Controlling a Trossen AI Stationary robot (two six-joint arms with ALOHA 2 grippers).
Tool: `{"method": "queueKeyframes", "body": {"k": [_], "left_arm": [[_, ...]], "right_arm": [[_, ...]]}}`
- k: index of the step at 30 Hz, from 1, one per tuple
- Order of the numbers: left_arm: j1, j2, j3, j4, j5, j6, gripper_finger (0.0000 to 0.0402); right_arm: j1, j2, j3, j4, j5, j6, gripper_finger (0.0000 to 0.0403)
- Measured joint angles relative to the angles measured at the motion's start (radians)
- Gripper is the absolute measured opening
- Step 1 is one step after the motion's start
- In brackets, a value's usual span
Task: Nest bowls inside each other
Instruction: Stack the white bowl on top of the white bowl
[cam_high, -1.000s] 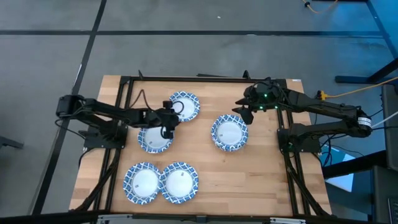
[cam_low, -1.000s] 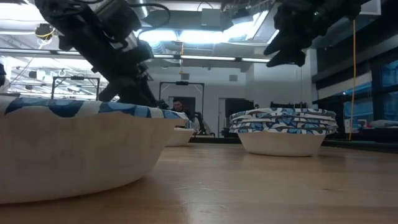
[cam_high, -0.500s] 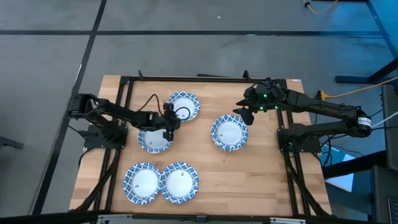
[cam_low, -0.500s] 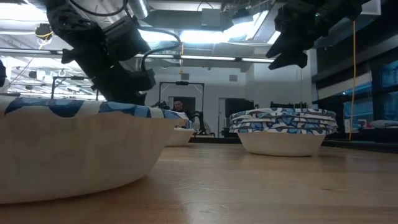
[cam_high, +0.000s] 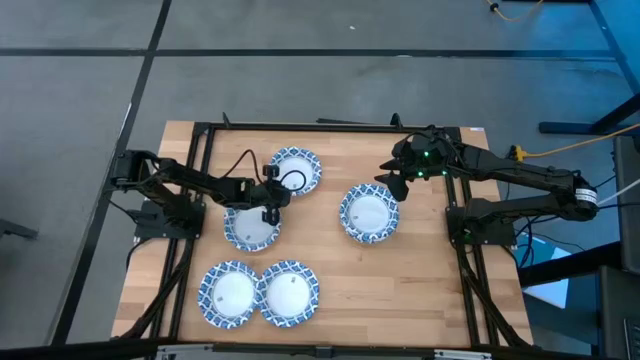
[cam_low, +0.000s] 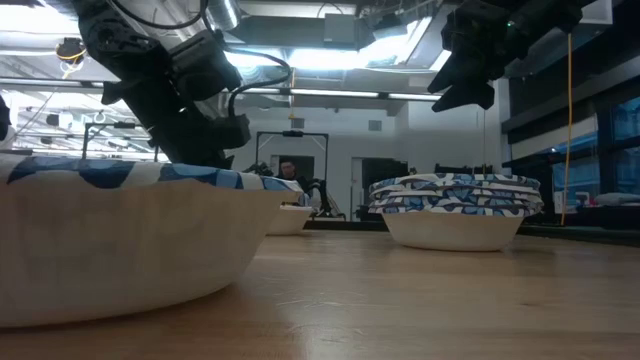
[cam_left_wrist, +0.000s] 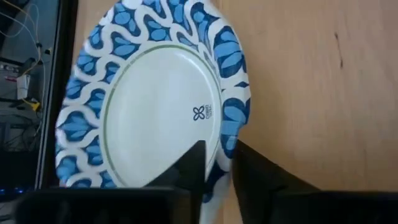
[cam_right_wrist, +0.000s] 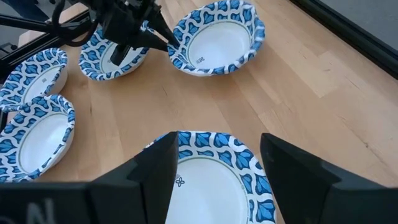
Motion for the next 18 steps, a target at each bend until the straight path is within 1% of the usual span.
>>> {"method": "queueKeyframes", "body": {"k": [3,5,10,14,16,18], "left_arm": [[0.0,0.0,0.0,0.0,0.001,-0.001,0.0022],[0.0,0.0,0.001,0.0,0.001,-0.02,0.0007],[0.003,-0.005,0.04,-0.002,0.002,-0.049,0.0006],[0.003,-0.014,0.104,-0.006,0.006,-0.048,0.0004],[0.003,-0.023,0.142,-0.014,0.024,-0.045,0.0003],[0.003,-0.037,0.175,-0.024,0.065,-0.045,0.0002]], "right_arm": [[0.0,0.0,0.0,0.0,0.0,0.006,0.0228],[0.0,0.0,0.0,0.0,0.0,0.02,0.0228],[0.0,-0.01,0.0,0.047,0.0,0.022,0.0228],[-0.003,-0.048,0.0,0.075,0.006,0.012,0.0228],[-0.011,-0.085,0.0,0.085,0.022,0.01,0.0228],[-0.019,-0.126,0.0,0.082,0.04,0.003,0.0228]]}}
